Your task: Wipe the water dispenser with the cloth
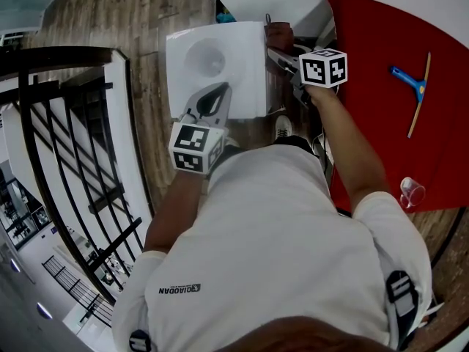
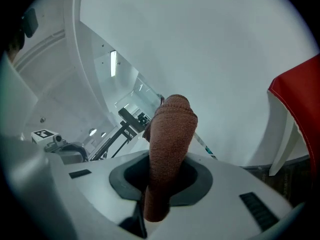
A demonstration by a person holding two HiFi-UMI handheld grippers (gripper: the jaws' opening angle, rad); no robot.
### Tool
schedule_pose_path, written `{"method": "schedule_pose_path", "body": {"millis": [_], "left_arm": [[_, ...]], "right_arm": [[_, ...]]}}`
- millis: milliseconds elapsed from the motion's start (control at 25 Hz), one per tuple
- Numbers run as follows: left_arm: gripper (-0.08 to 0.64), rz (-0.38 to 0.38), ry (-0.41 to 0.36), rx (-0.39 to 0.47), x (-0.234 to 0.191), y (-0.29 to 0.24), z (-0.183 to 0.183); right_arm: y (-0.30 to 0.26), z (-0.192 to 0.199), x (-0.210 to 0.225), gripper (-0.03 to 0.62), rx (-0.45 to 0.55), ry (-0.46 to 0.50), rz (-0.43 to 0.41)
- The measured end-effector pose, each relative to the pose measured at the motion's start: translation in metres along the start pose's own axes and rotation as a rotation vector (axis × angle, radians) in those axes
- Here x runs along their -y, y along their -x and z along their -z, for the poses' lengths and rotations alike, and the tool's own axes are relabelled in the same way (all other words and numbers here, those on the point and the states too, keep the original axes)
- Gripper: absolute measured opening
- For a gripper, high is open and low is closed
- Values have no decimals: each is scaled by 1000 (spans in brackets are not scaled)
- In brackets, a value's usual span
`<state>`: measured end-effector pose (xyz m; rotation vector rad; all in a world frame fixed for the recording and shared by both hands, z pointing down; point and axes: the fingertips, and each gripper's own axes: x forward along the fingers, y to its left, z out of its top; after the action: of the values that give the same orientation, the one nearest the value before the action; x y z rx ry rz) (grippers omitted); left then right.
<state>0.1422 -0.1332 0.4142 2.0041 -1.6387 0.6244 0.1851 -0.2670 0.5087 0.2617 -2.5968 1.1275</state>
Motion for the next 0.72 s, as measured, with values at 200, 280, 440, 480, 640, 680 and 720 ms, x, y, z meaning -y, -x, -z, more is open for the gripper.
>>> {"method": "schedule_pose_path", "body": {"millis": [200,280,440,480,640,680,720], "left_arm": [[0,-18,11,-7,-6,0,4],[0,-25,29,-7,-11,-1,5],[0,-46,40,-9,-19,0,4],[1,-52,40,-11,-21,0,3],[1,-69,32,-25,-23,3,5],[1,-70,30,-28,-24,3,6],[1,-71,29,-31,-25,3,7]], "right_arm": [[-12,10,25,72,-18,-77,8],[-17,14,34,72,-25,-104,8],[-28,27,52,72,-64,-119,18],[-30,31,57,72,-76,-119,25],[-41,52,82,72,-108,-128,45],[-44,58,88,72,-111,-137,47],[-47,64,94,72,-113,-150,47]]}}
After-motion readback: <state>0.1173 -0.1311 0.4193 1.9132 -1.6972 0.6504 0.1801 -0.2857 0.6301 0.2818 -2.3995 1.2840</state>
